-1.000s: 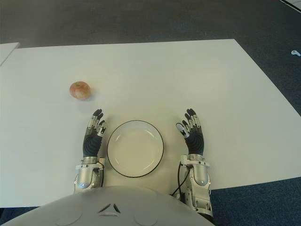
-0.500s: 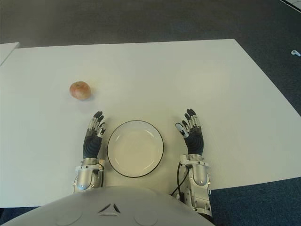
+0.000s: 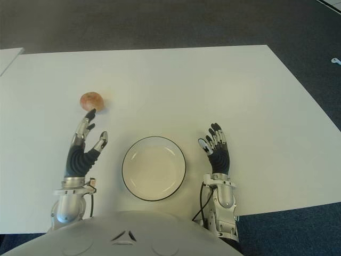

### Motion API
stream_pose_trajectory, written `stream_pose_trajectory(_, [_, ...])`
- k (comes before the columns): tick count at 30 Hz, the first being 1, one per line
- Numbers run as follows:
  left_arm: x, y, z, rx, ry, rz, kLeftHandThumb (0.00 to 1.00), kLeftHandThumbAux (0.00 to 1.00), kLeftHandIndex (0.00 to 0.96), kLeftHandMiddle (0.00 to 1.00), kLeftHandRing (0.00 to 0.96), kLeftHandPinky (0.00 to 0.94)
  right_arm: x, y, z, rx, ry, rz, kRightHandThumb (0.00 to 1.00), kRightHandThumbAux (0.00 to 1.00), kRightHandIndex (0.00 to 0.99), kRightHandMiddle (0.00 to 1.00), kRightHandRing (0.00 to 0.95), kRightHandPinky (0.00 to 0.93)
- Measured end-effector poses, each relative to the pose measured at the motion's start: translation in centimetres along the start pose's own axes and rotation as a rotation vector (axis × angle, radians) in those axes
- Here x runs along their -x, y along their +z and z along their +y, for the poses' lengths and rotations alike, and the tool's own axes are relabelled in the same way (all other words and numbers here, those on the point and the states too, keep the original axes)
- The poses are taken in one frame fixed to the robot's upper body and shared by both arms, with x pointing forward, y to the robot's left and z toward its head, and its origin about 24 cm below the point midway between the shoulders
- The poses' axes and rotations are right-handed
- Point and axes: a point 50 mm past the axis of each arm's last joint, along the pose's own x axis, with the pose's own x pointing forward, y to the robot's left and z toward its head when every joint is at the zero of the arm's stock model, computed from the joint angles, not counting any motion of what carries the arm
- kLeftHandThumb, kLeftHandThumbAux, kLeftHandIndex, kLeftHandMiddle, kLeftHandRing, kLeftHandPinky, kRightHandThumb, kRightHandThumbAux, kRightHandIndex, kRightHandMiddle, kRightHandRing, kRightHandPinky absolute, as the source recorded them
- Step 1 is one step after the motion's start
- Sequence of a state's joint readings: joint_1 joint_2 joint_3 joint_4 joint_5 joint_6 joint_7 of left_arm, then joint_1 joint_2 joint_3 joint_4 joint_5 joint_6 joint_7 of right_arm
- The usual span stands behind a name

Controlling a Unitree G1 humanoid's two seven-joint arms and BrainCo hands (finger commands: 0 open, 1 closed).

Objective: Put the apples into the plate.

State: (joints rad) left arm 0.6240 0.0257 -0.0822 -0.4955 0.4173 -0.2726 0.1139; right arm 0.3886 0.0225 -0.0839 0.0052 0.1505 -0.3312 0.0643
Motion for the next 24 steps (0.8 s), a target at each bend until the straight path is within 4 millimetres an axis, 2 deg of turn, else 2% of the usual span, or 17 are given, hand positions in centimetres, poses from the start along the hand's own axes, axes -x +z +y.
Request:
stream_pose_trajectory(5, [-0.4, -0.3, 2.3, -0.323, -0.010, -0.020, 0.295, 0.465, 0.054, 0.062, 0.050, 0.045, -0.2, -0.1, 0.0, -0.003, 0.002, -0.003, 0.200, 0.623, 0.030, 0.049, 0.001, 0.001])
stream_pose_trajectory(10, [-1.4, -0.6, 5.4, -0.671, 0.014, -0.048, 0.325, 0.434, 0.072, 0.061, 0.040, 0.039, -0.4, -0.4, 0.0, -0.007, 0.000, -0.002, 0.201, 0.627, 0.033, 0.044, 0.000, 0.000])
stream_pose_trajectory(12, [-2.0, -0.3, 6.1, -0.753, 0.024, -0.068, 0.312, 0.425, 0.078, 0.053, 0.031, 0.036, -0.6, -0.4, 0.0, -0.008, 0.001, -0.004, 0.214, 0.626, 0.043, 0.042, 0.000, 0.000])
stream_pose_trajectory(24, [-9.2, 1.9, 9.1, -1.268, 0.045, -0.214, 0.287, 0.370, 0.045, 0.000, 0.000, 0.000, -1.7, -0.6, -0.1, -0.026, 0.002, -0.009, 0.241, 0.610, 0.067, 0.043, 0.000, 0.009])
